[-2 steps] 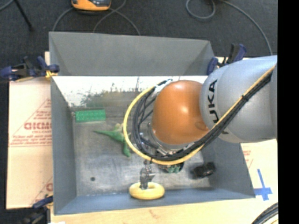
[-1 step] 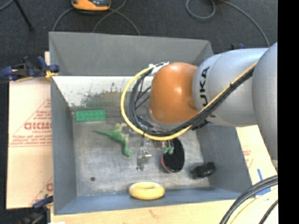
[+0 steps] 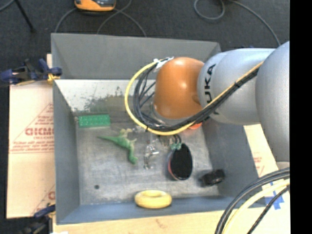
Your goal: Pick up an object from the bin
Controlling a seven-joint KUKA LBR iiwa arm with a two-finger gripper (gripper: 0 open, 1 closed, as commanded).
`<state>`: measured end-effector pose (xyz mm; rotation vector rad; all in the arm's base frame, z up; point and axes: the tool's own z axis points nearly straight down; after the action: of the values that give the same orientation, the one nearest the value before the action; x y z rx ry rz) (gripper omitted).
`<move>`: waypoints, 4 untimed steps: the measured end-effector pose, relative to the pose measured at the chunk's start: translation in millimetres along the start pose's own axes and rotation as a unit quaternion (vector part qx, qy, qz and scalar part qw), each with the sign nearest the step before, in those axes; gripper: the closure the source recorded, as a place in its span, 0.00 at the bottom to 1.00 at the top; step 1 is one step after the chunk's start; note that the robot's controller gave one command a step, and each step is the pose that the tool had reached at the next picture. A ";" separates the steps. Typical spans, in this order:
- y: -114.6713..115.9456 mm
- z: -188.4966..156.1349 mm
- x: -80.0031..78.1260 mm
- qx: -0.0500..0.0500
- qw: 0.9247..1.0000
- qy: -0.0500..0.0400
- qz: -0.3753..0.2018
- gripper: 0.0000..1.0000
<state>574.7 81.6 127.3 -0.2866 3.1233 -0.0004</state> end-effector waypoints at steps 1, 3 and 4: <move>20.8 38.8 -5.6 0.000 0.997 -0.001 0.083 0.00; 48.7 52.7 -8.5 0.001 1.000 -0.002 0.019 1.00; 48.6 51.1 -8.2 0.001 1.000 -0.002 0.019 1.00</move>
Offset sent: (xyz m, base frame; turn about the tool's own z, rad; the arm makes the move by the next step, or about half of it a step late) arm -0.0043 0.0520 -0.0573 0.0345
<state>574.1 130.9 76.2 -0.2274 3.1250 -0.0017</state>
